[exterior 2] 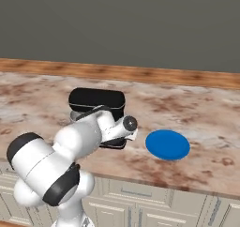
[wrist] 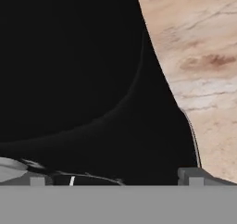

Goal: Add butter and sugar cubes to the stand mixer bowl and then turn on the stand mixer to begin making frosting.

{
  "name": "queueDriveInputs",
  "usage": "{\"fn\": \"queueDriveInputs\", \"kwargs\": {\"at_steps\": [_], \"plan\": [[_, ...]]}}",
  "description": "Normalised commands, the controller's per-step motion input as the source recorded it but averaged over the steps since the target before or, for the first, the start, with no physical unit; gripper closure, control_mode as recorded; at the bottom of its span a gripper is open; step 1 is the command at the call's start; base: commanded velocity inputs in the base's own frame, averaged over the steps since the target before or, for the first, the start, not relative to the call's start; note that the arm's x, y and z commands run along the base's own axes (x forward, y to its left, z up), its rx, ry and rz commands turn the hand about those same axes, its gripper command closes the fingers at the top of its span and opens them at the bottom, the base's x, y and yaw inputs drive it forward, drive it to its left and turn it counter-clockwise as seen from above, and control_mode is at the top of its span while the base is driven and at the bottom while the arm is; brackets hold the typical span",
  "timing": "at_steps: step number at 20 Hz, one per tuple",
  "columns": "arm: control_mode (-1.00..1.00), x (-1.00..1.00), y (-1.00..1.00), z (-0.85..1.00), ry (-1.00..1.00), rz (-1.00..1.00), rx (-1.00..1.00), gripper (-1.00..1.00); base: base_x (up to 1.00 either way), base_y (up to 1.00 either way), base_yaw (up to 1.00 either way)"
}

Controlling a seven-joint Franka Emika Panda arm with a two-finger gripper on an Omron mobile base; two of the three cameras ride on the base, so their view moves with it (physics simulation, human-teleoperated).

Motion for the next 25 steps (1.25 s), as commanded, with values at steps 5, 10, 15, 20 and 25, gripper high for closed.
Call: {"fn": "queueDriveInputs", "kwargs": {"at_steps": [5,10,15,20,25], "plan": [[-1.0,0.0,-0.77,-0.28,0.39,0.0,0.41,1.0,0.0,0.0,0.0],[-1.0,0.0,-0.79,-0.36,0.3,0.0,0.43,1.0,0.0,0.0,0.0],[-1.0,-0.05,-0.79,-0.41,0.11,0.04,0.45,1.0,0.0,0.0,0.0],[-1.0,-0.17,-0.77,-0.41,0.07,0.05,0.45,1.0,0.0,0.0,0.0],[-1.0,-0.21,-0.65,-0.47,0.09,0.04,0.4,1.0,0.0,0.0,0.0]]}}
